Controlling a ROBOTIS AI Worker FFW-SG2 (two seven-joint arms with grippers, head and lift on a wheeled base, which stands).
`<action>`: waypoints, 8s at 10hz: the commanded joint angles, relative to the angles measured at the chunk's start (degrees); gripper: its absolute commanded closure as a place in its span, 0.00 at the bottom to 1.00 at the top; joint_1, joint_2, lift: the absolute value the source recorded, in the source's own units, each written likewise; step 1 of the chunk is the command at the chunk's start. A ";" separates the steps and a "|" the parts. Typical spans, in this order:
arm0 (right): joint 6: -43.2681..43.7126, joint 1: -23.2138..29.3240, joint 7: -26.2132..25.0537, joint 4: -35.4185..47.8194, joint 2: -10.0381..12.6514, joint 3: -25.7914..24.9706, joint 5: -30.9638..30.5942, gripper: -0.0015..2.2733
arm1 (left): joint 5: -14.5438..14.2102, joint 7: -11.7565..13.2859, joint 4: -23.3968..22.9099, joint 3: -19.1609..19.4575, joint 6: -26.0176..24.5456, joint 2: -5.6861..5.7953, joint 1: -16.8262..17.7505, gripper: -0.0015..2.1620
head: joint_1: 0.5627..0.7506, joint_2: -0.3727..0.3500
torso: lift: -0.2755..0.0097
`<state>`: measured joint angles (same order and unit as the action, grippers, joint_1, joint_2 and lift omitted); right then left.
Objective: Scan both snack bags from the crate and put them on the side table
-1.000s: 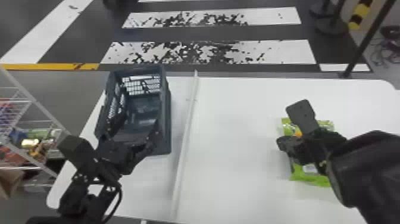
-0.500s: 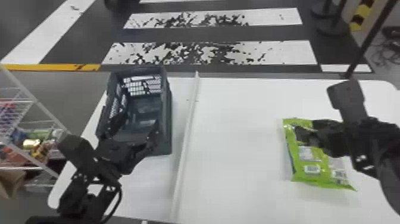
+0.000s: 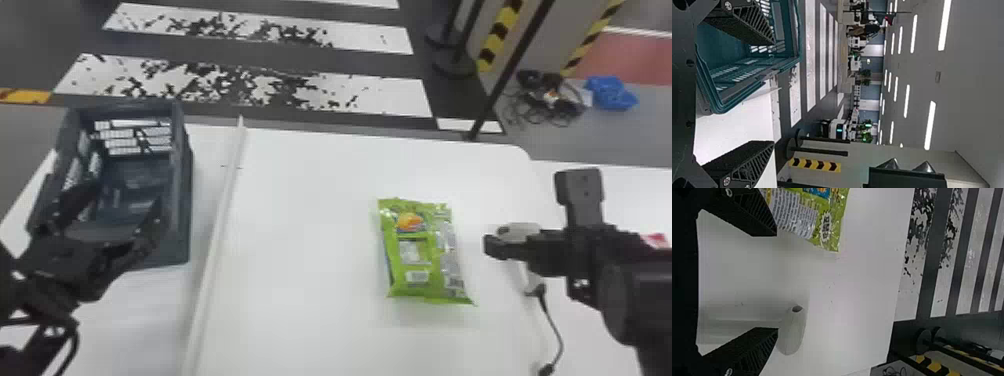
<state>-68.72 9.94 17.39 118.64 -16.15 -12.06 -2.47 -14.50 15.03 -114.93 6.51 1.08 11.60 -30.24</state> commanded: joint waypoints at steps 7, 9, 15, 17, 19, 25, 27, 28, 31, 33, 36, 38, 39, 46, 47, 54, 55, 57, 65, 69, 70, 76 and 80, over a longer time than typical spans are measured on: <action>9.00 -3.17 1.33 -16.60 -1.95 -5.17 2.47 0.01 | 0.26 -0.53 -0.21 -0.89 -0.34 -0.44 -0.17 0.05 | 0.70 0.17 | 0.66; 9.88 -4.84 1.33 -20.38 -3.18 -4.91 2.20 0.03 | 0.26 -0.44 -0.03 -0.80 -0.34 -0.44 -0.17 0.05 | 0.70 0.14 | 0.66; 8.12 -6.07 3.44 -21.78 -3.36 -4.73 2.29 0.99 | 0.17 -0.35 0.14 -0.71 -0.34 -0.26 0.01 0.05 | 0.70 0.13 | 0.66; 3.90 -4.23 3.61 -16.60 -3.36 -5.78 2.29 0.99 | 0.17 -0.35 0.23 -0.62 -0.34 -0.26 0.01 0.05 | 0.70 0.13 | 0.66; -0.85 -0.62 3.61 -8.95 -2.48 -7.19 2.64 0.99 | 0.17 -0.26 0.23 -0.62 -0.34 -0.35 0.01 0.05 | 0.70 0.13 | 0.66; -21.36 10.27 6.07 16.63 3.14 -8.86 4.31 0.99 | 0.17 -0.26 0.49 -0.62 -0.34 -0.44 0.10 0.05 | 0.70 0.21 | 0.66; -21.36 11.24 7.30 19.09 3.94 -7.45 5.72 0.99 | 0.26 -0.26 0.76 -0.71 -0.34 -0.61 0.10 0.05 | 0.70 0.27 | 0.66; -21.36 11.33 7.30 20.49 4.37 -6.49 5.63 0.99 | 0.26 -0.26 0.67 -0.62 -0.34 -0.61 0.10 0.05 | 0.70 0.28 | 0.66; -21.36 12.21 7.22 24.54 5.52 -4.73 5.11 0.99 | 0.26 -0.26 0.76 -0.53 -0.34 -0.70 0.10 0.05 | 0.70 0.36 | 0.66; -21.36 13.35 7.22 26.12 6.22 -4.29 4.49 0.99 | 0.26 -0.26 0.85 -0.53 -0.34 -0.79 0.10 0.05 | 0.70 0.39 | 0.66; -21.36 14.93 7.30 25.94 6.66 -3.50 2.82 0.99 | 0.26 -0.26 1.11 -0.45 -0.34 -0.79 0.18 0.05 | 0.70 0.40 | 0.66; -21.36 15.11 7.30 24.89 6.66 -2.88 2.56 0.99 | 0.26 -0.26 1.20 -0.53 -0.16 -0.79 0.27 0.05 | 0.70 0.40 | 0.66; -21.36 15.11 7.39 23.74 6.66 -2.09 2.03 0.99 | 0.26 -0.26 1.20 -0.53 -0.16 -0.79 0.27 0.05 | 0.70 0.40 | 0.66; -21.36 14.14 7.48 21.20 6.66 -0.78 0.97 0.99 | 0.35 -0.18 1.28 -0.80 -0.16 -0.88 0.36 0.05 | 0.70 0.40 | 0.66; -21.36 13.97 7.48 21.28 6.66 -0.69 0.97 0.99 | 0.35 -0.18 1.20 -0.80 -0.16 -0.88 0.36 0.05 | 0.70 0.40 | 0.66; -21.36 8.96 6.16 17.15 5.43 -5.52 0.36 0.99 | 0.17 -0.18 0.93 -0.80 -0.34 -0.61 0.36 0.05 | 0.70 0.38 | 0.66; -21.36 7.20 5.81 14.16 3.94 -6.40 0.45 0.99 | 0.17 -0.18 0.85 -0.80 -0.34 -0.61 0.27 0.05 | 0.70 0.33 | 0.66; -19.48 4.47 4.23 6.78 1.21 -6.66 0.71 0.99 | 0.17 -0.18 0.85 -0.62 -0.34 -0.61 0.18 0.05 | 0.70 0.24 | 0.66; 7.24 -4.84 -1.05 -17.65 -2.22 -2.62 0.89 0.99 | 0.26 -0.09 0.67 -0.36 -0.34 -0.70 0.10 0.05 | 0.70 0.15 | 0.66; 8.82 -6.34 -1.49 -21.26 -2.22 -0.78 -0.08 0.87 | 0.17 -0.09 0.76 -0.27 -0.34 -0.61 0.10 0.05 | 0.70 0.16 | 0.66; 8.82 -6.34 -1.84 -21.26 -2.22 -0.78 -0.08 0.61 | 0.17 -0.09 0.76 -0.27 -0.34 -0.61 0.10 0.05 | 0.70 0.16 | 0.66; 3.90 1.22 -3.16 -4.56 -1.16 -4.73 5.37 0.02 | 0.17 -0.09 0.76 -0.18 -0.34 -0.70 0.10 0.05 | 0.70 0.17 | 0.66; -6.65 1.92 6.86 -1.74 -0.81 -7.37 17.94 0.03 | 0.17 -0.09 0.85 -0.18 -0.34 -0.70 0.18 0.05 | 0.70 0.29 | 0.66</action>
<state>-74.68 12.07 24.22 117.10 -17.03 -19.65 14.78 -14.33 14.94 -114.09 6.30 0.74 10.90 -30.09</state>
